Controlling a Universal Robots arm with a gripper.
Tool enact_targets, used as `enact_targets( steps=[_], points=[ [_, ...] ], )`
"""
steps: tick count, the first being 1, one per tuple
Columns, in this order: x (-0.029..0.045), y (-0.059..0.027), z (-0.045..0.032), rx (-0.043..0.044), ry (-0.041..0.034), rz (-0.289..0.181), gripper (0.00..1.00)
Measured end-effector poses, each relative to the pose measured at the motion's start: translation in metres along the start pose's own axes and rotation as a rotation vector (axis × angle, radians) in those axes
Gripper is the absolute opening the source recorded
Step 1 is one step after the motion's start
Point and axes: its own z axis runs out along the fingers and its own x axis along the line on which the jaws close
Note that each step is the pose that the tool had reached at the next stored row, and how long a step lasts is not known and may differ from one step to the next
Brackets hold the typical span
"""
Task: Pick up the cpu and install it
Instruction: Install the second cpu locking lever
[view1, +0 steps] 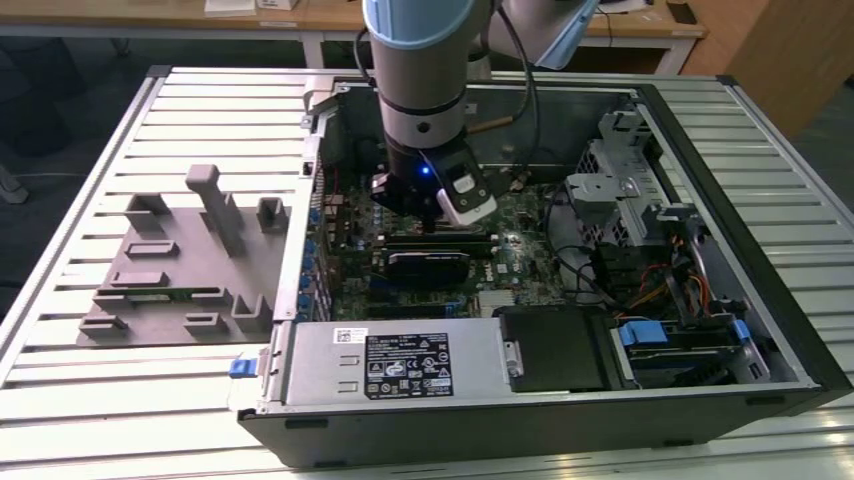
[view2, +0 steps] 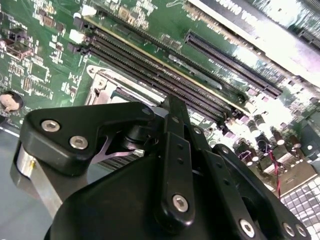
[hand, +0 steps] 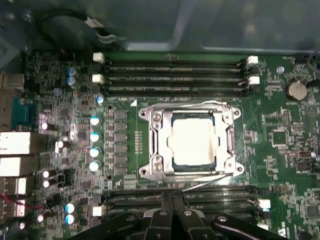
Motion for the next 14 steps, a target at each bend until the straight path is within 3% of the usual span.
enact_targets(
  steps=[5, 10, 14],
  points=[
    [0.0008, -0.0003, 0.0022, -0.0415, 0.0016, 0.003, 0.11],
    [0.0016, -0.005, 0.0052, -0.0579, 0.0023, 0.004, 0.11],
    [0.0034, -0.0089, 0.0068, -0.0787, 0.0031, 0.006, 0.11]
  ],
)
